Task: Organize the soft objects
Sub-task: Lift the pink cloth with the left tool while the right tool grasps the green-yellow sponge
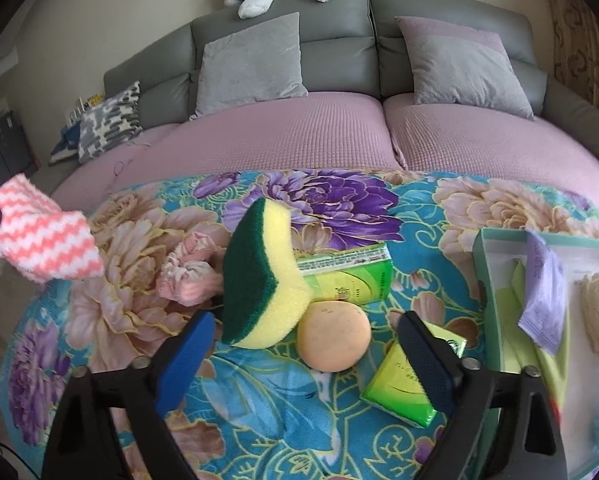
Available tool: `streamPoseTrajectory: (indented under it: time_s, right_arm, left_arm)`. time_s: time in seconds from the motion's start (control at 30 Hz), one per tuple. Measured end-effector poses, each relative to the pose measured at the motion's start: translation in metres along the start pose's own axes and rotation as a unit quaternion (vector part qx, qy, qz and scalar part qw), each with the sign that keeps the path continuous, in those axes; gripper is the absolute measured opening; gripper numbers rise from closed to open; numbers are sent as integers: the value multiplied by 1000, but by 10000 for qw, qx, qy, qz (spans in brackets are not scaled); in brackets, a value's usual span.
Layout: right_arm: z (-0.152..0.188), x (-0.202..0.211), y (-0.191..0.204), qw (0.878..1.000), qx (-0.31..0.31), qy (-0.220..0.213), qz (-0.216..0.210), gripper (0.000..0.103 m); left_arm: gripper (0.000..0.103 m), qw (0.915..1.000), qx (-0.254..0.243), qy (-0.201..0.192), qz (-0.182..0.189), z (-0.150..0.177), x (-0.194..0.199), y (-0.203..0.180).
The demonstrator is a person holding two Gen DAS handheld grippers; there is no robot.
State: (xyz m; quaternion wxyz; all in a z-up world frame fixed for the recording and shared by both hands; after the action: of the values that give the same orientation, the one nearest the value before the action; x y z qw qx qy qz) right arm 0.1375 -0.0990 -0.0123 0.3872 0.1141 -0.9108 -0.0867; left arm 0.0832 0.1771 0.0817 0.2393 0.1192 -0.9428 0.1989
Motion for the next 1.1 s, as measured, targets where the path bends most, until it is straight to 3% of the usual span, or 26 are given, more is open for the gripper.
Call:
streamPoseTrajectory:
  time_s: [0.23, 0.53, 0.63, 0.97, 1.03, 1.1]
  right_arm:
    - [3, -11, 6, 9991, -34, 182, -394, 60]
    - [2, -17, -3, 9983, -323, 73, -481, 59]
    - [0, -18, -4, 9975, -391, 14, -585, 51]
    - [-3, -29, -11, 9950, -619, 9, -778, 50]
    - [-4, -31, -7, 9944, -572, 8, -885, 40]
    - [-4, -33, -4, 9946, -523, 16, -897, 37]
  left_arm:
    - [9, 9989, -27, 455, -92, 14, -24, 0]
    - [9, 9971, -88, 752, -59, 26, -37, -7]
    - [9, 9971, -79, 758, -50, 26, -37, -8]
    - [9, 9968, -135, 781, -42, 25, -40, -11]
    - [9, 9967, -150, 793, -52, 25, -41, -11]
    - [9, 9967, -152, 795, -57, 25, -41, -11]
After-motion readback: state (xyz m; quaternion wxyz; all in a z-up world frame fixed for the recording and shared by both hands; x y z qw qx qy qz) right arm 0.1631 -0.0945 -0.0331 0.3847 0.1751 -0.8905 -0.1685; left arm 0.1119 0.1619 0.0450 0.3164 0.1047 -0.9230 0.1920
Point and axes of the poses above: each gripper's, at about its wrist camera, not at the fingertips, and x roughly against the way its jaws point, y to its left, z to its underside, the point moved 2 cm from there along -x, roughly the way its jaws point, and after that the axes turned 6 degrees about -z, right-handed, at the moved point
